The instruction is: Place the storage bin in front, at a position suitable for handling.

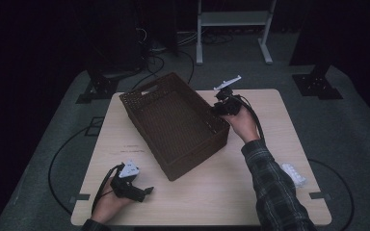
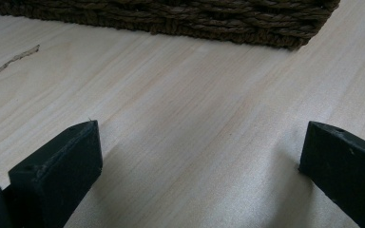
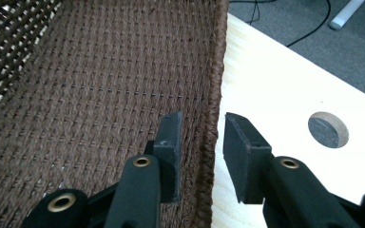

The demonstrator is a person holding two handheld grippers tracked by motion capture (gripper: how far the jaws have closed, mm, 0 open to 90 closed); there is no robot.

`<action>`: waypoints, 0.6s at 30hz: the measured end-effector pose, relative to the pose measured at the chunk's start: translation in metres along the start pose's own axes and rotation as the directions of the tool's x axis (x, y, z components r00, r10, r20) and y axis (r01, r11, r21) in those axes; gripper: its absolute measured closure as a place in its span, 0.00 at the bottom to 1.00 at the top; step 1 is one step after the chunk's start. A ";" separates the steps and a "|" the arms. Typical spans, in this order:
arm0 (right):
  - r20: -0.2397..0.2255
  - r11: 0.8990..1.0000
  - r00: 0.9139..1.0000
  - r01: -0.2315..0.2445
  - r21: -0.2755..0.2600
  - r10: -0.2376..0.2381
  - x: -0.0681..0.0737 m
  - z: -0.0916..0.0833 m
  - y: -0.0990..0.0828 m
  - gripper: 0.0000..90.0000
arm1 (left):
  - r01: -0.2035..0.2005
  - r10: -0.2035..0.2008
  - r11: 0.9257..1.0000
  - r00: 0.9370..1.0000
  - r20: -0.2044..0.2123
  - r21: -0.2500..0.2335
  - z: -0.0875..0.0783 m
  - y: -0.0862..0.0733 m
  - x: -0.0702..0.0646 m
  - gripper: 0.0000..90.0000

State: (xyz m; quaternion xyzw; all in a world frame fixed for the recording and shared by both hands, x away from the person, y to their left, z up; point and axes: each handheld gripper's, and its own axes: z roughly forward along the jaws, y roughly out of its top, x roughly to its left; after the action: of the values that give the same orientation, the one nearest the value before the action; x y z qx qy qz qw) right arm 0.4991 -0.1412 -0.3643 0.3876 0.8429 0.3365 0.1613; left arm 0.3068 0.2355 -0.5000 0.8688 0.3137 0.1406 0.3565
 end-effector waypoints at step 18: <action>-0.001 0.999 1.000 -0.018 0.044 0.018 -0.005 0.012 -0.008 0.88 | 0.000 0.000 1.000 1.000 -0.001 -0.001 0.000 0.000 0.000 0.00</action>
State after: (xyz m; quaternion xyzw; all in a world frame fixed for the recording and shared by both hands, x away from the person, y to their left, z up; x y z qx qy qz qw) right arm 0.5047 -0.1438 -0.3789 0.3984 0.8467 0.3197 0.1491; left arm 0.3068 0.2354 -0.5002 0.8684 0.3138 0.1414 0.3569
